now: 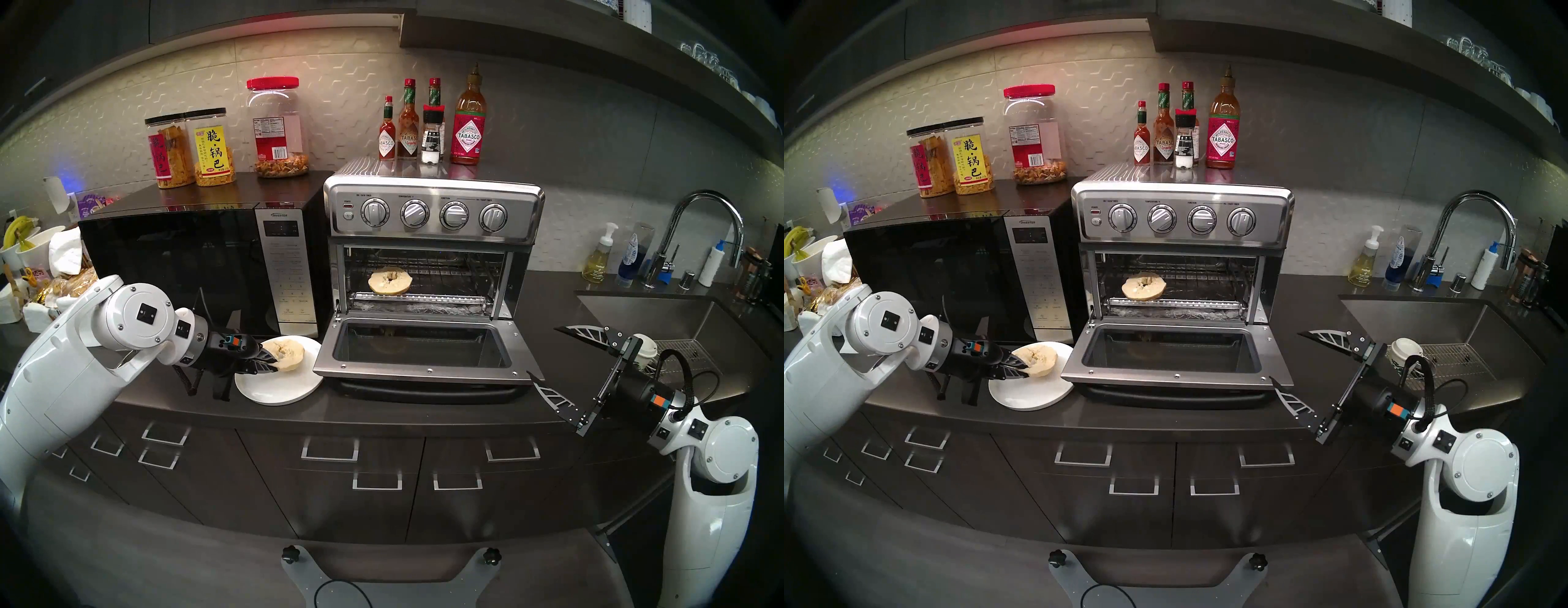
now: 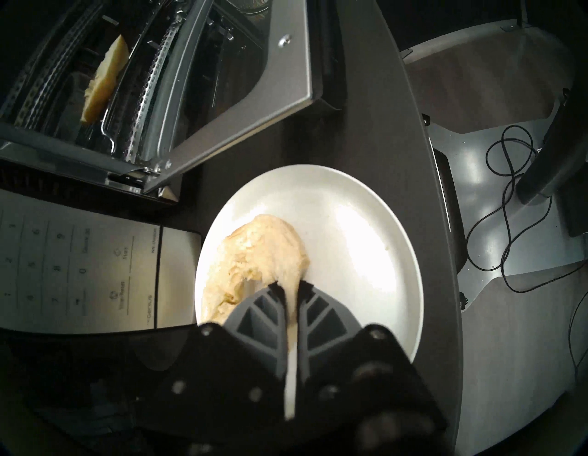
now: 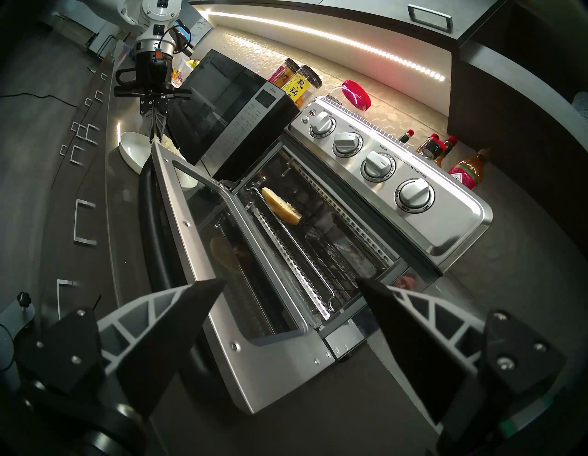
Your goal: Open the oven and place the bagel inside on the rack
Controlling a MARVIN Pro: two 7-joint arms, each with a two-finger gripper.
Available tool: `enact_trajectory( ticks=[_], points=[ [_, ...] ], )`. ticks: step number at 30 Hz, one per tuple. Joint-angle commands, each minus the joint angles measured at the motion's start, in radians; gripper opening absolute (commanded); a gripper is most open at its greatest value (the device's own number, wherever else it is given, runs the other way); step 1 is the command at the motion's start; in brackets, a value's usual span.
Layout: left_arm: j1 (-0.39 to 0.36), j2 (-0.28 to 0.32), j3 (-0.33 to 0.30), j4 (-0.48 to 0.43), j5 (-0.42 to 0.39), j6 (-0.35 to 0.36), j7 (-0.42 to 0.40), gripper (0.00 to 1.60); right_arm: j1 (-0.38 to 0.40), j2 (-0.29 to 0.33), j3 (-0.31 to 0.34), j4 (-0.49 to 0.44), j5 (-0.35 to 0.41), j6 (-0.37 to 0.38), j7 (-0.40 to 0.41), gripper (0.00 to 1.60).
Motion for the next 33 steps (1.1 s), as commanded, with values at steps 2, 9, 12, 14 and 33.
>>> enact_trajectory(
  ticks=[2, 9, 12, 14, 33],
  points=[
    [0.088, 0.081, -0.131, -0.075, -0.039, 0.009, 0.049, 0.00, 0.006, 0.001, -0.001, -0.014, 0.009, 0.001, 0.002, 1.60],
    [0.170, 0.105, -0.245, -0.143, -0.062, 0.023, 0.077, 0.00, 0.006, 0.001, -0.001, -0.014, 0.009, 0.001, 0.002, 1.60],
    [0.199, 0.086, -0.293, -0.181, -0.068, 0.031, 0.094, 0.00, 0.006, 0.001, -0.001, -0.014, 0.009, 0.002, 0.002, 1.60],
    [0.207, 0.084, -0.305, -0.191, -0.064, 0.034, 0.097, 0.00, 0.006, 0.002, -0.001, -0.014, 0.009, 0.002, 0.002, 1.60],
    [0.081, 0.041, -0.182, -0.316, -0.038, 0.121, 0.138, 0.00, 0.006, 0.001, -0.001, -0.014, 0.009, 0.002, 0.002, 1.60]
  ],
)
